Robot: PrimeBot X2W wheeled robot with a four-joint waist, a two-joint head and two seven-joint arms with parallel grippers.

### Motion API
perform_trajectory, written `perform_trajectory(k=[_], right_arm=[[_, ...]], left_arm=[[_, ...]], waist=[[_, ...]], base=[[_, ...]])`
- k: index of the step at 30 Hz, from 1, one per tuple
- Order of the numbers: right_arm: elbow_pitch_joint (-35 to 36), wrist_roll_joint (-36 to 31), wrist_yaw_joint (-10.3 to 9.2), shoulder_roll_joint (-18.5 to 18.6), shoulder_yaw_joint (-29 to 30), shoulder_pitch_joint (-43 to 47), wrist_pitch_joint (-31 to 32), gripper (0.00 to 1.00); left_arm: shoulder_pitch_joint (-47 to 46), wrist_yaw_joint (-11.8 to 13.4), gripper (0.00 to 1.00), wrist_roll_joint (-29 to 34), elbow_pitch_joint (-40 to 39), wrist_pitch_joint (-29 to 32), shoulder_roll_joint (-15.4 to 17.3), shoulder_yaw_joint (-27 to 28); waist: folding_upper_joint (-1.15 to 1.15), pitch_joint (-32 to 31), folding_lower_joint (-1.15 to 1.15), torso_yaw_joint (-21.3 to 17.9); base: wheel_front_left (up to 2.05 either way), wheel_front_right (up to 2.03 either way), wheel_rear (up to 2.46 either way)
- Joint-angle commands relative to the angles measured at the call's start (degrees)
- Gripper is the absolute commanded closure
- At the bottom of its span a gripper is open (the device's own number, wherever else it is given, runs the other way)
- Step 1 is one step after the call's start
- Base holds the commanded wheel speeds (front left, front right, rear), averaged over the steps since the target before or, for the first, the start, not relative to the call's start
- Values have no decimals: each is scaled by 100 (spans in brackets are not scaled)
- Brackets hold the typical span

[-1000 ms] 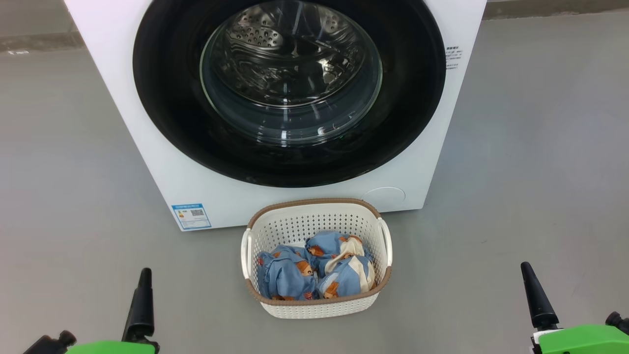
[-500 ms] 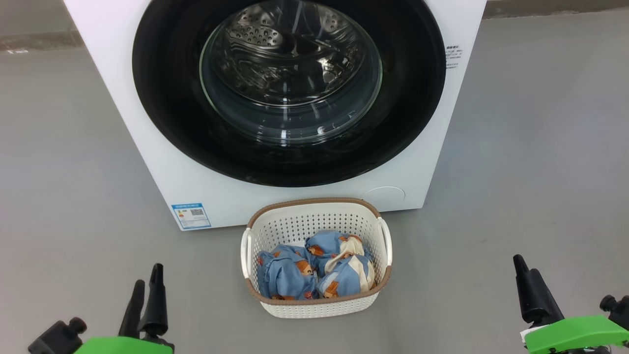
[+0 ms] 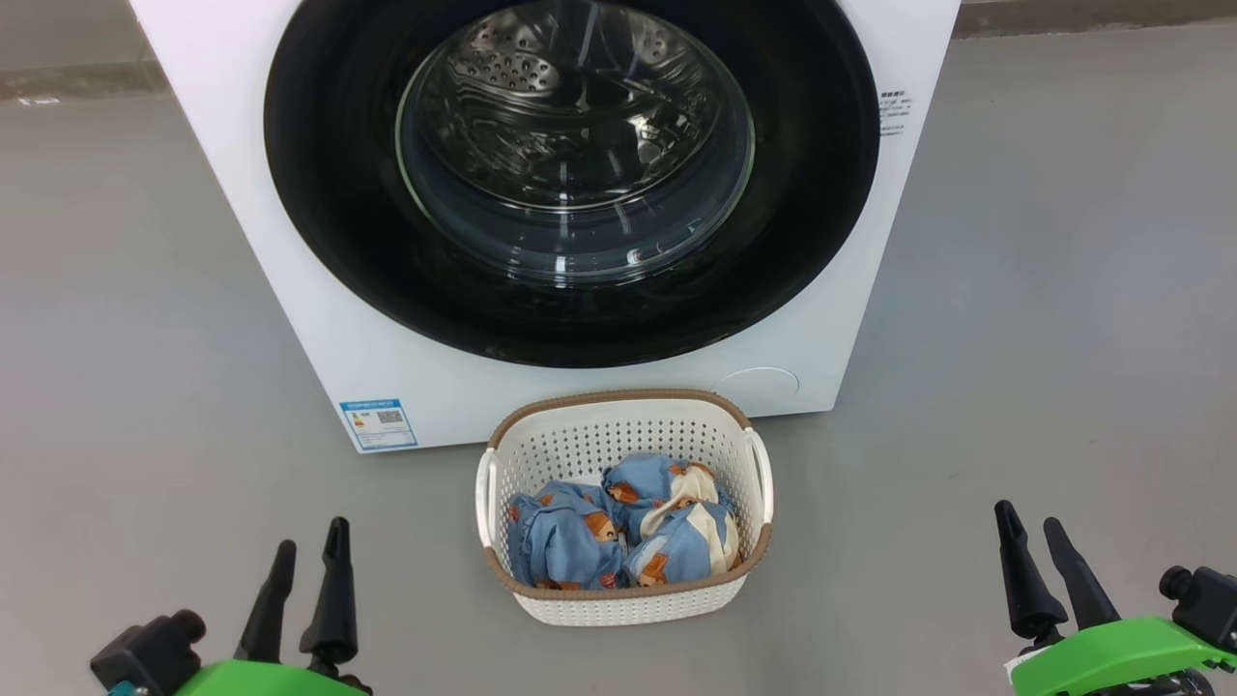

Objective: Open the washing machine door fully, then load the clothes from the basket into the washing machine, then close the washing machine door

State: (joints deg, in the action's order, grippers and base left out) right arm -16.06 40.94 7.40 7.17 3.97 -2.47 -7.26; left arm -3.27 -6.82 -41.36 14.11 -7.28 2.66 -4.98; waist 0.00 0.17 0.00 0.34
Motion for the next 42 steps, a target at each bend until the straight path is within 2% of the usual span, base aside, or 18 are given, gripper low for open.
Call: perform_trajectory(k=[1, 18, 42], right_arm=[[168, -197, 6, 87, -112, -177, -87, 0], [29, -1565, 7, 190, -174, -206, -372, 0], [-18, -3239, 9, 248, -247, -228, -773, 0]], left_arm=[[-281, -45, 0, 183, -158, -83, 99, 105], [-314, -54, 0, 1673, -3, -369, 99, 25], [-464, -67, 0, 3080, 348, -772, 89, -136]], waist=[[0, 1, 0, 3], [0, 0, 0, -15], [0, 0, 0, -5]], base=[[0, 0, 0], [0, 0, 0], [0, 0, 0]])
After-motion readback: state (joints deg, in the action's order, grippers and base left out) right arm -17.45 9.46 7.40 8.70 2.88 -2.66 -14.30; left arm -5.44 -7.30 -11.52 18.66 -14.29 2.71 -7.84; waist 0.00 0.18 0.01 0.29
